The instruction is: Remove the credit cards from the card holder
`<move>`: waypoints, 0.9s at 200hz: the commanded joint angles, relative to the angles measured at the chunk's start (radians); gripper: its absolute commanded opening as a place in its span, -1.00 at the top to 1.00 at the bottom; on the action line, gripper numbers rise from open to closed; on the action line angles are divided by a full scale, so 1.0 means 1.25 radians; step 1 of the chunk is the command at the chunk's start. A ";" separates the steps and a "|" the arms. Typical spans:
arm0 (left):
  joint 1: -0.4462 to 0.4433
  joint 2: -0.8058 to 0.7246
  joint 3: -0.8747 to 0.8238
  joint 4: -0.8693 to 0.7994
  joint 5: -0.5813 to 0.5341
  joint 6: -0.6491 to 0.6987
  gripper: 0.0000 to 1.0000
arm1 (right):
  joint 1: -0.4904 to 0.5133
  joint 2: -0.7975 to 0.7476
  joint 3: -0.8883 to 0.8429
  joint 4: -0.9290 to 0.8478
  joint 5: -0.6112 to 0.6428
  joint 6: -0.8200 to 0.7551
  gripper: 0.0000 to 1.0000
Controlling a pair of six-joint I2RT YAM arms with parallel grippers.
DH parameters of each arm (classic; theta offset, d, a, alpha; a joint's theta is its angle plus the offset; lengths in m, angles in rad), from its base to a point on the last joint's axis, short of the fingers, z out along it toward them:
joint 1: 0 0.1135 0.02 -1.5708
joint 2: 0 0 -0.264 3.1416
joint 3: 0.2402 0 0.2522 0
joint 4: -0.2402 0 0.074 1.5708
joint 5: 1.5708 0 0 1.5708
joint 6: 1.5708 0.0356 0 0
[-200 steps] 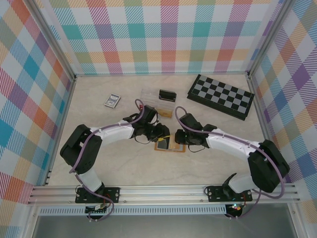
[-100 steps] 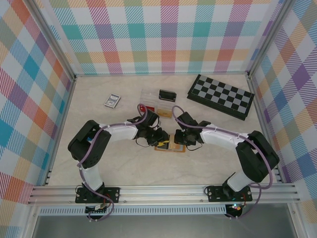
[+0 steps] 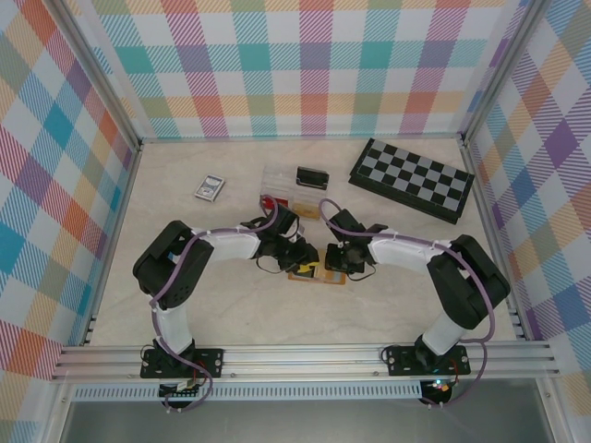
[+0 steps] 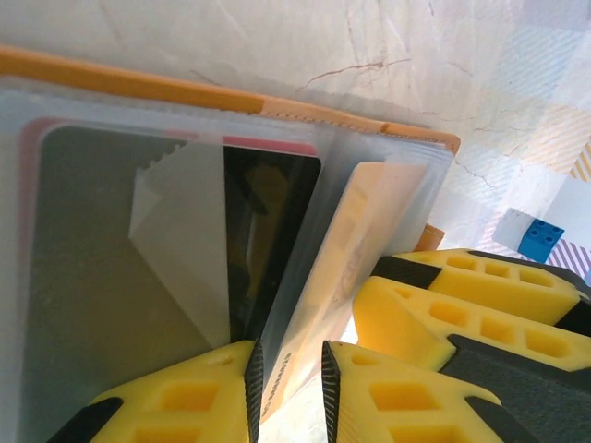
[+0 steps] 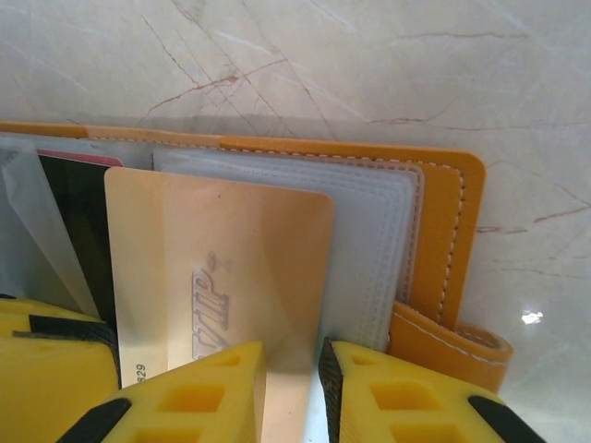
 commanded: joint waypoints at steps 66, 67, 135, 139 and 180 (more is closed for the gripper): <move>-0.008 0.023 0.023 -0.003 0.027 0.014 0.50 | -0.013 0.033 0.008 -0.017 -0.011 0.010 0.51; -0.008 0.023 0.023 -0.003 0.027 0.014 0.50 | -0.013 0.033 0.008 -0.017 -0.011 0.010 0.51; -0.006 0.024 0.009 0.062 0.061 0.018 0.58 | -0.015 0.039 0.004 -0.015 -0.011 0.011 0.51; -0.005 0.021 0.008 0.063 0.062 0.020 0.59 | -0.015 0.039 0.004 -0.016 -0.011 0.012 0.51; 0.004 0.009 -0.002 0.054 0.057 0.032 0.69 | -0.016 0.041 0.001 -0.014 -0.010 0.014 0.51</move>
